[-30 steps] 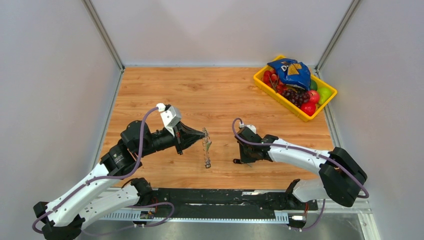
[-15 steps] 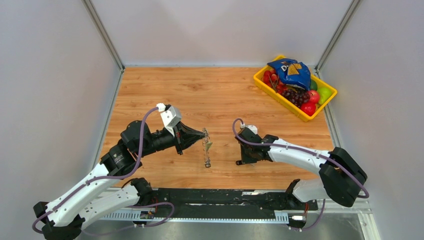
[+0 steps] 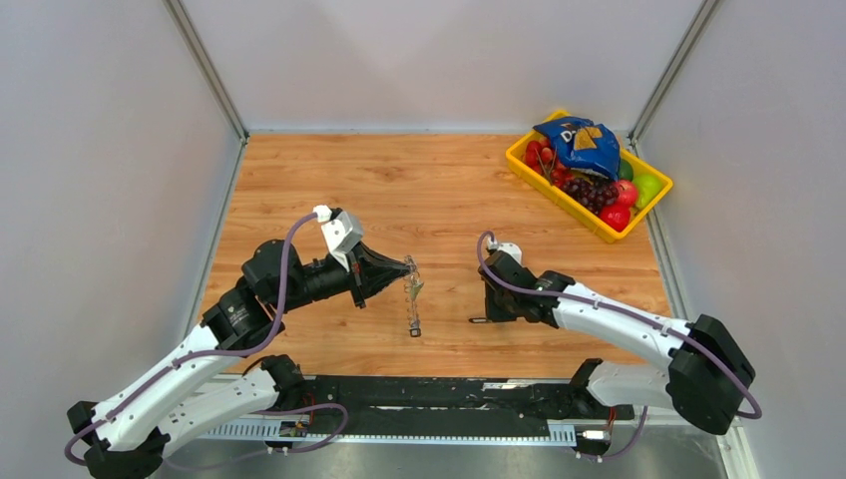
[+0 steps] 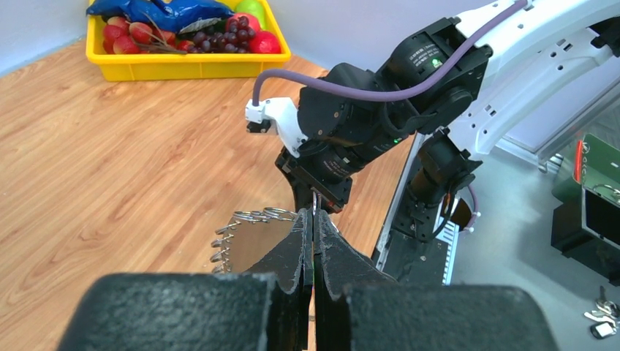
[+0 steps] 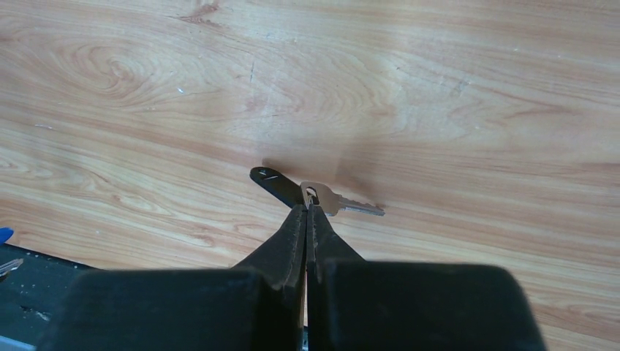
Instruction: Put the keys on the keyring
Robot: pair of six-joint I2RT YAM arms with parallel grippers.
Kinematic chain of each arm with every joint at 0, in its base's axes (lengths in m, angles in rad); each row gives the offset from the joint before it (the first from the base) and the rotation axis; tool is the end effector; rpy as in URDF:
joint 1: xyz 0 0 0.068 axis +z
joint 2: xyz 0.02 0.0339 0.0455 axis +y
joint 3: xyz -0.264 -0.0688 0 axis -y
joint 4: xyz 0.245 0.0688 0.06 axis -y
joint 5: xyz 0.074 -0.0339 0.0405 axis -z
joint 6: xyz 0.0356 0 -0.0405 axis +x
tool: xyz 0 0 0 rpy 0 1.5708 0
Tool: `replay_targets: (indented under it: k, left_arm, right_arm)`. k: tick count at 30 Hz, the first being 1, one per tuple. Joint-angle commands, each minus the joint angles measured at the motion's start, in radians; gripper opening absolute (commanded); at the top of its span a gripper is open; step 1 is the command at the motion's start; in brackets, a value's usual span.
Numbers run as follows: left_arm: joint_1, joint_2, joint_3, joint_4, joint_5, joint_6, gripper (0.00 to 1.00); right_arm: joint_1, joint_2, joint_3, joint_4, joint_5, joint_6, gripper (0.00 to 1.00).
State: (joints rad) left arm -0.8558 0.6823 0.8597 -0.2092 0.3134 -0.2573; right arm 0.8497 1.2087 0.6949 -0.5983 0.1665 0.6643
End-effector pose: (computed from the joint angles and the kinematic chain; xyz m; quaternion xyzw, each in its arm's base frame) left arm 0.0923 -0.1231 0.3788 0.3129 0.6459 -0.4582 0.5243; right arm 0.1481 0.1596 0.1944 -0.0710 0.9680 0.0967 0.2203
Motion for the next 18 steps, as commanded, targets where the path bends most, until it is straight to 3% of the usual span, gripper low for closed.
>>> replay_targets:
  k: [1, 18]
  left_arm:
    - [0.001, -0.001, 0.024, 0.072, 0.024, -0.007, 0.0]
    - [0.0, 0.006, 0.049, 0.068, 0.029, 0.001, 0.0]
  right_arm:
    - [0.005, -0.062, 0.056, -0.014, 0.013, -0.002, 0.0]
    - [0.006, -0.266, 0.262, -0.025, -0.167, -0.216, 0.0]
